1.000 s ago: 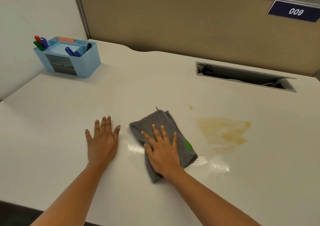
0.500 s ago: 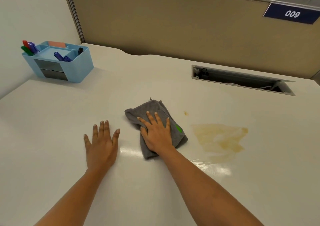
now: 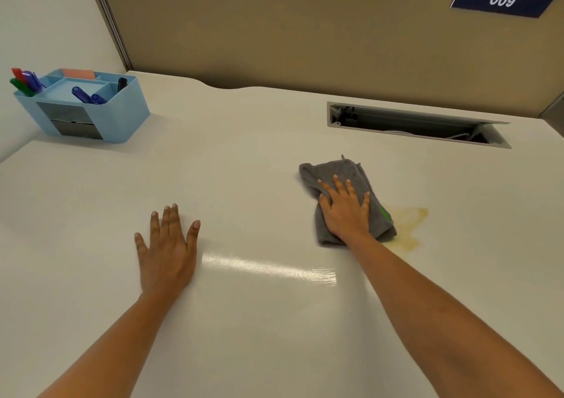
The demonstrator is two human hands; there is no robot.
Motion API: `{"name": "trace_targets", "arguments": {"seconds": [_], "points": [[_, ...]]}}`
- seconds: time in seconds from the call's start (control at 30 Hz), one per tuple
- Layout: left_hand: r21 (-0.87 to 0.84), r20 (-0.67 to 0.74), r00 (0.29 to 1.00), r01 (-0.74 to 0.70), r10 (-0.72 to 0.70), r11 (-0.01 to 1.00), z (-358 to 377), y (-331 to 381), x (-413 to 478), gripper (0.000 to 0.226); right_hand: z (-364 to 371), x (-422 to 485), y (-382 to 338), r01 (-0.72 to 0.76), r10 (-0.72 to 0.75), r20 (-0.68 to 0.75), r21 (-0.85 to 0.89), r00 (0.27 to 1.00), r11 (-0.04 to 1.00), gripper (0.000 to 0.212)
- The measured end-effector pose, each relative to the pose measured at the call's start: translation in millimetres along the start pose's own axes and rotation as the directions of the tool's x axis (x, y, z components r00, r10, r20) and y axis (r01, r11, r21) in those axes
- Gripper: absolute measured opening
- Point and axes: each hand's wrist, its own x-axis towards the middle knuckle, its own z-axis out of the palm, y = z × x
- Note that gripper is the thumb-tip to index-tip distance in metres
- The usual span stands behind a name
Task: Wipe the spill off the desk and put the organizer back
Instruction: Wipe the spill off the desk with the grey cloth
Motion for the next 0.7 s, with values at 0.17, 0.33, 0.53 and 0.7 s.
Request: {"name": "trace_targets", "arguments": {"seconds": [0.17, 0.33, 0.53, 0.7], "points": [[-0.014, 0.003, 1.000, -0.018, 0.019, 1.000, 0.1, 2.1, -1.8, 0.066, -0.3, -35.5, 10.3, -0.024, 0.024, -0.002, 0.013, 1.000, 1.000, 0.045], [-0.023, -0.005, 1.000, -0.016, 0.016, 1.000, 1.2, 1.5, -1.8, 0.067, 7.0, -77.3, -20.2, 0.053, -0.055, 0.044, 0.036, 0.998, 0.998, 0.046], [-0.037, -0.022, 1.000, -0.011, 0.010, 0.999, 2.3, 0.3, -2.2, 0.066, 24.2, -119.4, -53.0, 0.223, -0.226, 0.088, 0.038, 0.970, 0.974, 0.047], [-0.040, -0.020, 1.000, -0.012, 0.011, 0.999, 0.8, -0.8, -2.8, 0.065, 21.6, -126.1, -36.1, 0.272, -0.274, 0.086, 0.027, 0.958, 0.962, 0.046]]}}
